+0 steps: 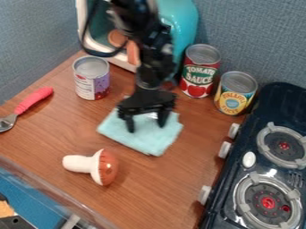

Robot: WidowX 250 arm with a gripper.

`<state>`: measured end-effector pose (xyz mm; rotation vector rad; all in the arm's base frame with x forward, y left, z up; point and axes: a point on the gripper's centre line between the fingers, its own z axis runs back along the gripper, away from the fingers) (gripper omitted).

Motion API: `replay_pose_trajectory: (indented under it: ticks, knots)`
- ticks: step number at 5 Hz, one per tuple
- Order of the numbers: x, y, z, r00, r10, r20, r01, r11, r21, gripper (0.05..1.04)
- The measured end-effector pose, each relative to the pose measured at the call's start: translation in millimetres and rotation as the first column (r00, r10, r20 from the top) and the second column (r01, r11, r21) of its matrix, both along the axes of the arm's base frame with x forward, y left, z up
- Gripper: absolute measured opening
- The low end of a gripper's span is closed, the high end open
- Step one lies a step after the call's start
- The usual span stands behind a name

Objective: Moved the cloth to the right side of the fork

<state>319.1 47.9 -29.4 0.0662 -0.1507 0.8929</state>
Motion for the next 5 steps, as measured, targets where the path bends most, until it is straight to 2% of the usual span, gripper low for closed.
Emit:
replay_pose_trajectory:
  ticks: [2,3,4,5]
  knots:
    - [-37.1,57.3,0.4,1.000,-0.031,0.003,0.031,0.999,0.010,1.001]
    - [-55.8,82.4,0.1,0.997,-0.079,0.024,0.079,0.997,-0.007,1.001]
    - [-77.4,105.7,-0.8,0.994,-0.107,0.021,0.106,0.994,0.031,1.001]
    - [-91.9,120.9,-1.0,0.990,-0.142,0.017,0.141,0.989,0.039,1.001]
